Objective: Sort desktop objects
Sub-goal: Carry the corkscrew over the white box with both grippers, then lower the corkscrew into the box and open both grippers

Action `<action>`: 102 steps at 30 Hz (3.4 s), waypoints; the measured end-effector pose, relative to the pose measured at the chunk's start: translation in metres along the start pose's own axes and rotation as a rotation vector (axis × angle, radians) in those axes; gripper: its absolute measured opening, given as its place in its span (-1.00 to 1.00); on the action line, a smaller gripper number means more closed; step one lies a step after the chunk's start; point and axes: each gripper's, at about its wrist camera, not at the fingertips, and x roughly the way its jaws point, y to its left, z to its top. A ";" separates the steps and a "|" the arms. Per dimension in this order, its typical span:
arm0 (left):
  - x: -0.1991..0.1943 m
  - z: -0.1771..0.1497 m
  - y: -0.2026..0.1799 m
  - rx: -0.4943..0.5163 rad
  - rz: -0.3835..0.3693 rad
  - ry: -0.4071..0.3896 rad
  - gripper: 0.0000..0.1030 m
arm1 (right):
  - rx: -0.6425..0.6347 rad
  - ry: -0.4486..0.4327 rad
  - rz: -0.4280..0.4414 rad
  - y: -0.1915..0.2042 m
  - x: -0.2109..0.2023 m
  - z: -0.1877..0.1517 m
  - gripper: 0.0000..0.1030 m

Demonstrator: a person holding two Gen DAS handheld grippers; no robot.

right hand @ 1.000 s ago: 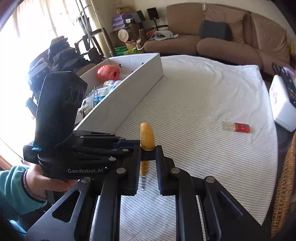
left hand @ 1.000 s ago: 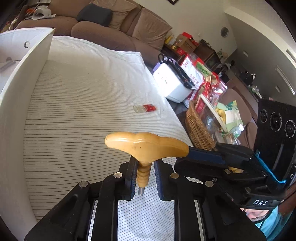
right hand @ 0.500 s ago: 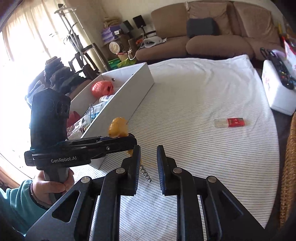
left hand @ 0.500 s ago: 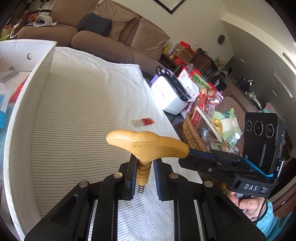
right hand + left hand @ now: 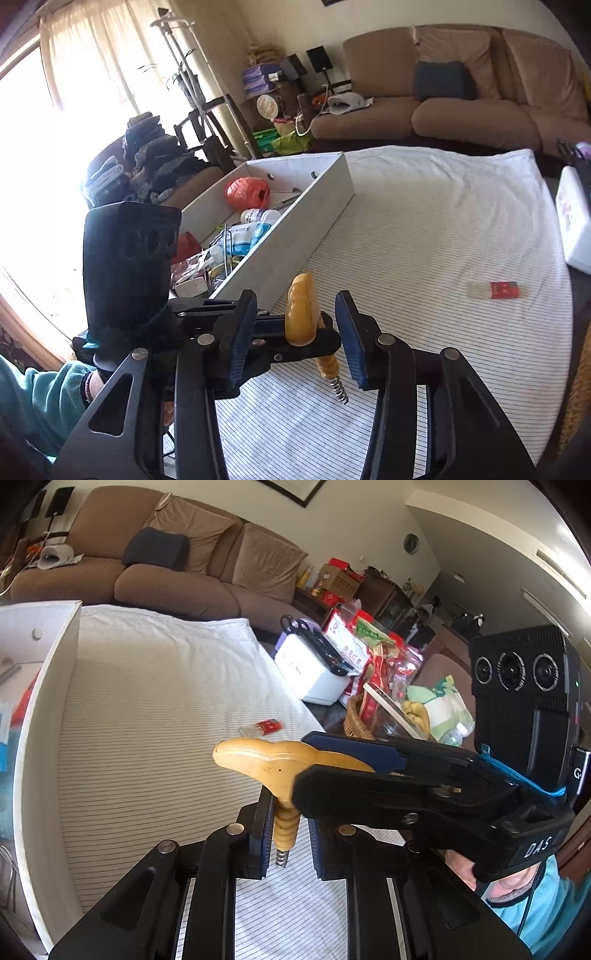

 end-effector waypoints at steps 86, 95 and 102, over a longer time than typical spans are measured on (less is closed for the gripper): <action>-0.015 0.181 0.260 -0.067 0.379 0.241 -0.66 | 0.253 0.177 0.088 0.016 0.305 0.211 -0.74; 0.033 0.173 0.292 -0.074 0.455 0.338 -0.66 | 0.252 0.254 0.026 -0.025 0.347 0.198 -0.74; 0.028 0.162 0.311 -0.141 0.439 0.360 -0.63 | 0.176 0.352 -0.038 -0.012 0.369 0.198 -0.73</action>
